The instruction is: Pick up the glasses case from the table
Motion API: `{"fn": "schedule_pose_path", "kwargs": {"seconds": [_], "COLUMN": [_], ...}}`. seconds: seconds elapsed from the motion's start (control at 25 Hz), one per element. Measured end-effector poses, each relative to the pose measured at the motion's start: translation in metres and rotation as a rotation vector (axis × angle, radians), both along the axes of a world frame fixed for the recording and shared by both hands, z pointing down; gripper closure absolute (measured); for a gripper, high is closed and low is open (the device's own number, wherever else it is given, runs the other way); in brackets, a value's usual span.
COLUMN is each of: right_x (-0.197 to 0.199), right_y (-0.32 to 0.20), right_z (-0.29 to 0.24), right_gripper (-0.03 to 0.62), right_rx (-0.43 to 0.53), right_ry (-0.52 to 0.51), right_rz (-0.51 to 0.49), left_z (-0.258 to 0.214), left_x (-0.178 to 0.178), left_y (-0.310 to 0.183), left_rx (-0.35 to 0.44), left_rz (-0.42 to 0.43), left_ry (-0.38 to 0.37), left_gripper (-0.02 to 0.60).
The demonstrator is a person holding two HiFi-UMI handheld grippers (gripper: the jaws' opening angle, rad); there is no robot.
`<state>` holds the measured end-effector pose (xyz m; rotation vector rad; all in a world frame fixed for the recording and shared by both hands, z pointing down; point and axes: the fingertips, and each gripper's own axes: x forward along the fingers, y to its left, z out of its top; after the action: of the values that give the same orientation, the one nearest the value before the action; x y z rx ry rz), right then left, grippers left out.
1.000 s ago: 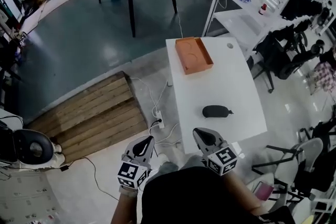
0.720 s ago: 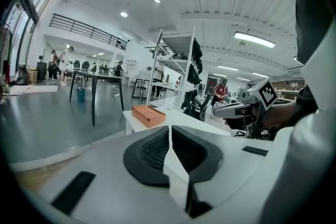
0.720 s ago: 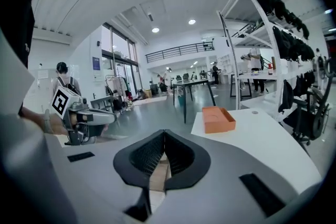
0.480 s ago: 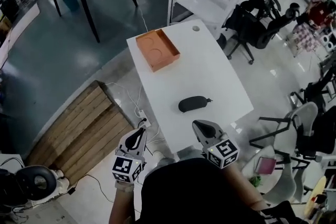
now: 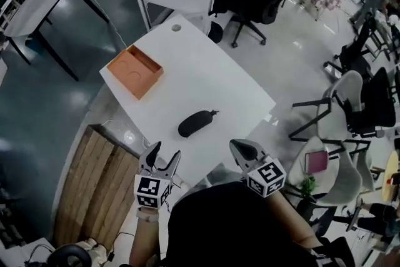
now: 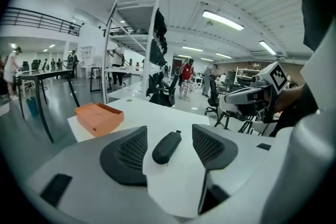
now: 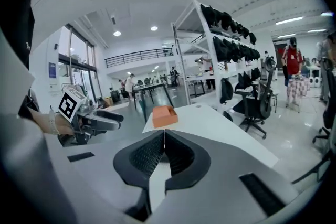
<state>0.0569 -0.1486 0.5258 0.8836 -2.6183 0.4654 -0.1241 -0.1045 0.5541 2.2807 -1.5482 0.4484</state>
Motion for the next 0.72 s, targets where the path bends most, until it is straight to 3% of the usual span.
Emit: {"fn": "schedule_pose_path", "kwargs": {"seconds": [0.32,0.52,0.72], "right_x": [0.056,0.087,0.111], "right_y": [-0.014,-0.017,-0.019], "right_z": [-0.004,0.001,0.006], "right_gripper": [0.568,0.568,0.568], "right_rx": [-0.042,-0.066,-0.091], "right_ry": [0.006,0.010,0.020], "right_rz": [0.195,0.281,0.353], "left_z": [0.023,0.050,0.086], "left_x": [0.037,0.055,0.060], "left_y": [-0.047,-0.071,-0.093], "left_rx": [-0.111,-0.177,-0.233], "left_rz": [0.187,0.247,0.298], "left_ry": [-0.083,-0.115,-0.194], "left_gripper": [0.276,0.270,0.256]}}
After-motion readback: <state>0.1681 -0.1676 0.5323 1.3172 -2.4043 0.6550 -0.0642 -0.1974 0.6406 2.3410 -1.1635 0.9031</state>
